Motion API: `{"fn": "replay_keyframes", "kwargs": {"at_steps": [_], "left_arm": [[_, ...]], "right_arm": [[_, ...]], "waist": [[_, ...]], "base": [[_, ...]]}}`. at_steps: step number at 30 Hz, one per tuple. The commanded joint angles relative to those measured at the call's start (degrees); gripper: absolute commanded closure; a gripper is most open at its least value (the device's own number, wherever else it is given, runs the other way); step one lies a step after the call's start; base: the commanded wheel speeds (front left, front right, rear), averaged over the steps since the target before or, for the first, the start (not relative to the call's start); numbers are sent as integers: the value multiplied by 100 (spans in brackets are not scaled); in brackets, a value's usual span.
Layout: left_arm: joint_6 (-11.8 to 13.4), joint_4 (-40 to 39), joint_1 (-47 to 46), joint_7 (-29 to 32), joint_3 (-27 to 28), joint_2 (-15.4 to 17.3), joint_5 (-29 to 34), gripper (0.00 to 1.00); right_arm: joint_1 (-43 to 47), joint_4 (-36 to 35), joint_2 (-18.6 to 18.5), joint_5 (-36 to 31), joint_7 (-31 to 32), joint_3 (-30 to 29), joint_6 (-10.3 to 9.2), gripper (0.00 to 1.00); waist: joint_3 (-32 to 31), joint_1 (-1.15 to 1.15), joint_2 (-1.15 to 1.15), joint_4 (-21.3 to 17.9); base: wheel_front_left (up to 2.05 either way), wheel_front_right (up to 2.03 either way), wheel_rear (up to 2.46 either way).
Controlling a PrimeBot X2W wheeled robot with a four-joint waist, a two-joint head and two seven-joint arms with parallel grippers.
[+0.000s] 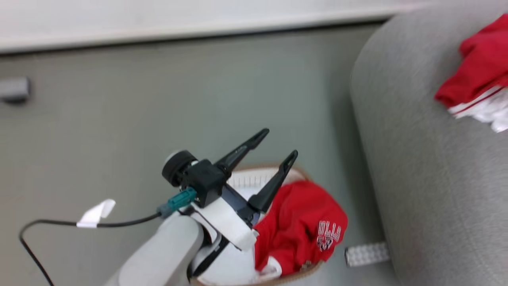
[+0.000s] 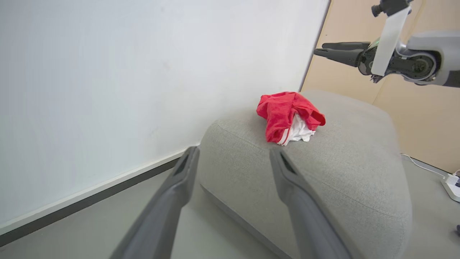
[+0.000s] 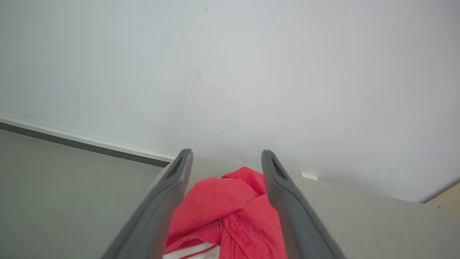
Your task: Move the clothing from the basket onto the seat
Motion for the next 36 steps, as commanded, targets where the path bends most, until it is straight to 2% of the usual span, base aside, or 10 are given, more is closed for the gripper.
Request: {"fn": "replay_keyframes", "kwargs": {"at_steps": [1,6,12,18,23,30,36], "left_arm": [[14,10,211,-3,102,-61,-2,0],[38,4,603,-2,431,-187,72,0],[143,-32,1074,-3,1000,-224,67,0],[293,-25,1587,-3,1660,-146,46,0],[413,-30,2067,-3,2276,-119,66,0],[500,-8,2896,-3,3156,-433,142,0],[340,-11,3311,-3,3802,-731,407,0]], "right_arm": [[187,-213,-113,96,17,38,-14,0],[600,-816,-198,276,-101,-60,-14,0],[1458,-1396,133,253,-488,-612,-14,0],[2598,-1980,886,-164,-853,-1269,-14,0],[3460,-2437,1680,-502,-976,-1658,-14,0],[4576,-2934,2496,-939,-1014,-2015,-14,0],[5097,-2996,2987,-1443,-1008,-1942,-14,0]], "waist": [[-750,1,0,75],[-1340,1,0,221],[-1850,1,0,405],[-2099,1,0,535],[-2162,1,0,621],[-2335,1,0,761],[-2323,1,0,821]], "base": [[0,0,0],[0,0,0],[0,0,0],[0,0,0],[0,0,0],[0,0,0],[0,0,0]]}}
